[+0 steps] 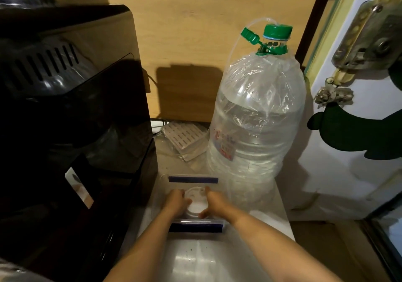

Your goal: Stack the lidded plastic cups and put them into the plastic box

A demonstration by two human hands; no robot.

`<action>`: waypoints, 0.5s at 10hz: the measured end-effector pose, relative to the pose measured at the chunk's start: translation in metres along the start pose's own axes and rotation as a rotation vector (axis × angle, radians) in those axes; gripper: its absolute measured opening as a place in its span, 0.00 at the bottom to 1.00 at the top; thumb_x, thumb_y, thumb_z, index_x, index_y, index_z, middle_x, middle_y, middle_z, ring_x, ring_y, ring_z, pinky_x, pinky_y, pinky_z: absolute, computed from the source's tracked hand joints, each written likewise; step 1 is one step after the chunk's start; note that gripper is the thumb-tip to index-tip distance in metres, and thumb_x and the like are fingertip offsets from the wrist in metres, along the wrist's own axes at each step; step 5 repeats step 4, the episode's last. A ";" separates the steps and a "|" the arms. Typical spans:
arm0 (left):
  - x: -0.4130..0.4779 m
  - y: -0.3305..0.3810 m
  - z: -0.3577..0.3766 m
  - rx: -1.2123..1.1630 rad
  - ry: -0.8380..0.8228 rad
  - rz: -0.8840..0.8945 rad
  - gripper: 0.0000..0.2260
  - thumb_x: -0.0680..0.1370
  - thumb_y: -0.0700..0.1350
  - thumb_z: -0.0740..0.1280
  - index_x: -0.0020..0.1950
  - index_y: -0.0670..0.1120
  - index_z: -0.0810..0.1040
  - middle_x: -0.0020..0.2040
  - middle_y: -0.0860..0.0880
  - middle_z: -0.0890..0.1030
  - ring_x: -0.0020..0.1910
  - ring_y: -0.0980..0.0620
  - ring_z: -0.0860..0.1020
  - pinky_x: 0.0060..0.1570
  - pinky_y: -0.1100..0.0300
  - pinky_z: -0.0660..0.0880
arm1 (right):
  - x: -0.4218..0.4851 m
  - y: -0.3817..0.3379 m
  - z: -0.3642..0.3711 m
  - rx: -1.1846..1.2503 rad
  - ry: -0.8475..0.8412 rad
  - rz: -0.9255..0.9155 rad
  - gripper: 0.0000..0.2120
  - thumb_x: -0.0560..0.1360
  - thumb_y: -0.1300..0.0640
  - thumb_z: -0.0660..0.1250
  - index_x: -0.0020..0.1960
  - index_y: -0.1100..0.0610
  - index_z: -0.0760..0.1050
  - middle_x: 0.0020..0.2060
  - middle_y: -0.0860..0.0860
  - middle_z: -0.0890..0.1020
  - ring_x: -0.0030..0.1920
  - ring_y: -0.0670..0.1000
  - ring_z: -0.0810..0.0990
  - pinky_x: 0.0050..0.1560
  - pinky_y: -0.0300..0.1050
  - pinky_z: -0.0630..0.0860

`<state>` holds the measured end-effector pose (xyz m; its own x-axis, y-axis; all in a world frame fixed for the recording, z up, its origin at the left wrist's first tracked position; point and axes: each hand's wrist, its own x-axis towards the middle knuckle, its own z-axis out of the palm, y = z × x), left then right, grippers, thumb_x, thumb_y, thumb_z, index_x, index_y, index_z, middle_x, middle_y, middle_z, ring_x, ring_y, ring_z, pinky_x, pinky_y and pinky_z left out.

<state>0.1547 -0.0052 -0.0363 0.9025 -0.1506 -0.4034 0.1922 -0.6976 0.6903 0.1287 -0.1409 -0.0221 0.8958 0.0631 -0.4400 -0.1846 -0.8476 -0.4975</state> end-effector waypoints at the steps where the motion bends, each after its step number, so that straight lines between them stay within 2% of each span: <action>1: 0.000 0.000 0.002 0.000 0.019 0.007 0.11 0.77 0.40 0.63 0.58 0.41 0.76 0.56 0.40 0.81 0.55 0.45 0.78 0.58 0.51 0.75 | 0.002 0.000 0.003 -0.031 0.016 0.000 0.40 0.70 0.58 0.72 0.74 0.60 0.52 0.66 0.60 0.71 0.65 0.58 0.71 0.64 0.46 0.70; 3: 0.000 0.002 0.002 0.055 0.047 -0.008 0.15 0.77 0.42 0.63 0.62 0.41 0.72 0.59 0.40 0.78 0.58 0.44 0.76 0.59 0.51 0.74 | -0.003 -0.003 0.002 -0.036 0.035 0.001 0.37 0.70 0.58 0.72 0.72 0.60 0.56 0.67 0.59 0.70 0.67 0.57 0.70 0.64 0.45 0.69; 4: 0.005 0.001 0.002 -0.088 0.118 0.009 0.22 0.78 0.42 0.61 0.71 0.43 0.62 0.64 0.40 0.74 0.61 0.43 0.73 0.60 0.52 0.70 | -0.005 -0.002 -0.010 -0.028 0.056 -0.007 0.32 0.70 0.57 0.72 0.69 0.63 0.62 0.66 0.59 0.73 0.65 0.56 0.73 0.61 0.44 0.70; 5: 0.005 0.001 0.002 -0.088 0.118 0.009 0.22 0.78 0.42 0.61 0.71 0.43 0.62 0.64 0.40 0.74 0.61 0.43 0.73 0.60 0.52 0.70 | -0.005 -0.002 -0.010 -0.028 0.056 -0.007 0.32 0.70 0.57 0.72 0.69 0.63 0.62 0.66 0.59 0.73 0.65 0.56 0.73 0.61 0.44 0.70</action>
